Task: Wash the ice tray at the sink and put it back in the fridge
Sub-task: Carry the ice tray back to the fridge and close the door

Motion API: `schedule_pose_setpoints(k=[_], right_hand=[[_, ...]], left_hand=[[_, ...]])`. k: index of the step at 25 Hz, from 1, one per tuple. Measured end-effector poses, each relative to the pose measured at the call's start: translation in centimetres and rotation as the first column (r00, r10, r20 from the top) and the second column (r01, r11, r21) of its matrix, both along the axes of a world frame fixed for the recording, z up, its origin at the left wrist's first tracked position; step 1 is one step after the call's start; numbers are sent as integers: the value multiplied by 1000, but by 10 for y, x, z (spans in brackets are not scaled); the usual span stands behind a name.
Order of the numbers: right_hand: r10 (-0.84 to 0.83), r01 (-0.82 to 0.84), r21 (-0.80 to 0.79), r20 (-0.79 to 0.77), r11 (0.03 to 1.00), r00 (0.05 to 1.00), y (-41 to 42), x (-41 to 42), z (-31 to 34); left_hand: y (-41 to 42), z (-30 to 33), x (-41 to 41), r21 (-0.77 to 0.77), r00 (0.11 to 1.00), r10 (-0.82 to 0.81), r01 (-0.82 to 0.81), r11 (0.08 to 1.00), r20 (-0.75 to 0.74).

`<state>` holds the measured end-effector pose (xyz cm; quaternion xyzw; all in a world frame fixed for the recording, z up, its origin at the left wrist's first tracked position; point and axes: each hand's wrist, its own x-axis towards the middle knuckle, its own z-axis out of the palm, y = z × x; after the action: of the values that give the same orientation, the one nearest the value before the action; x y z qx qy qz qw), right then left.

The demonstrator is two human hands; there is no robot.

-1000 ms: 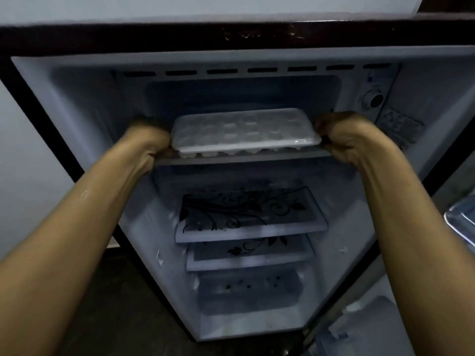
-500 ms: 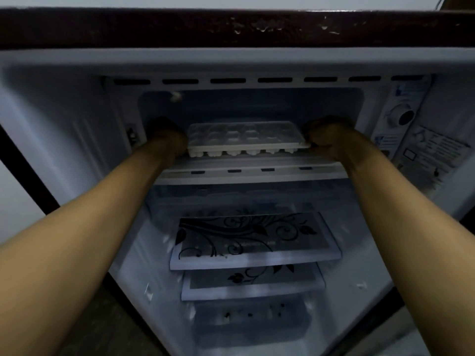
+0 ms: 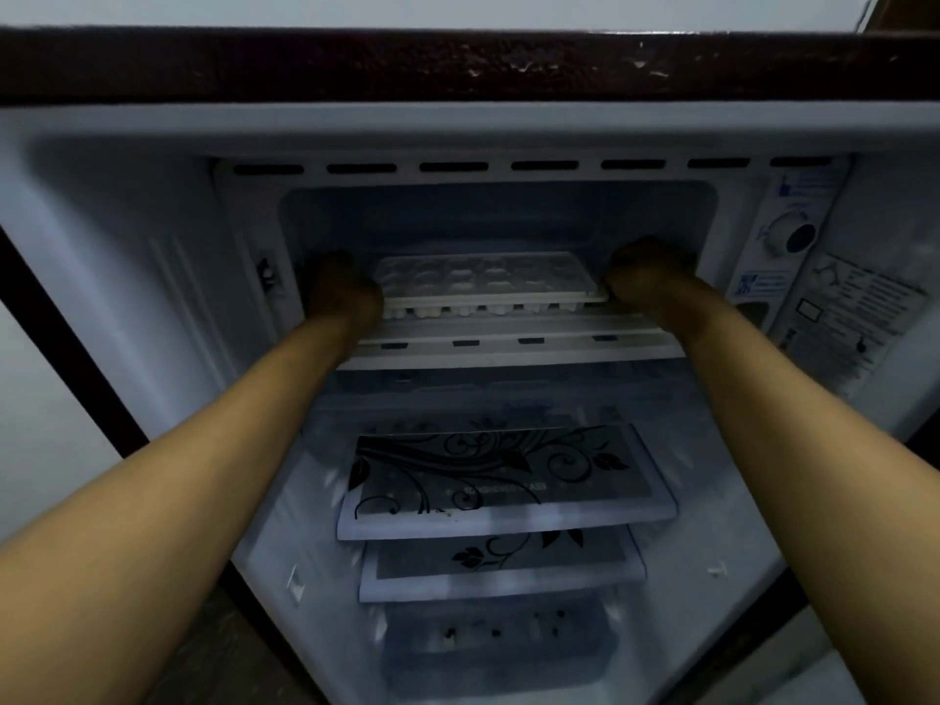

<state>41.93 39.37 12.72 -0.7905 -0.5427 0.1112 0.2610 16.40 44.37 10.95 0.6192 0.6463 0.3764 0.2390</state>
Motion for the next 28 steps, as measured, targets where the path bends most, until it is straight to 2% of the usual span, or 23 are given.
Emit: schedule_pose_setpoints(k=[3, 7, 11, 14, 17, 20, 23, 28], right_hand=[[11, -10, 75, -17, 997, 1000, -20, -13, 7], [150, -140, 141, -59, 980, 987, -70, -45, 21], [182, -210, 187, 154, 960, 971, -150, -84, 38], [214, -261, 268, 193, 927, 958, -222, -114, 50], [213, -304, 273, 317, 913, 924, -283, -139, 54], [180, -320, 276, 433, 906, 883, -339, -161, 56], [143, -322, 272, 521, 907, 842, -389, -176, 52], [122, -285, 234, 534, 929, 837, -483, -177, 27]], left_hand=[[-22, -1, 2, 126, 997, -13, 4, 992, 75], [-72, 16, 3, 254, 993, -56, 81, 964, -103], [-141, 34, -12, 335, 951, -34, 142, 932, -309], [-209, 47, -32, 415, 900, 5, 196, 888, -437], [-273, 53, -52, 496, 834, 43, 285, 820, -551], [-335, 51, -66, 518, 807, 41, 338, 785, -589], [-390, 43, -73, 473, 780, 24, 354, 807, -626], [-481, 29, -61, 398, 780, -26, 348, 849, -626]])
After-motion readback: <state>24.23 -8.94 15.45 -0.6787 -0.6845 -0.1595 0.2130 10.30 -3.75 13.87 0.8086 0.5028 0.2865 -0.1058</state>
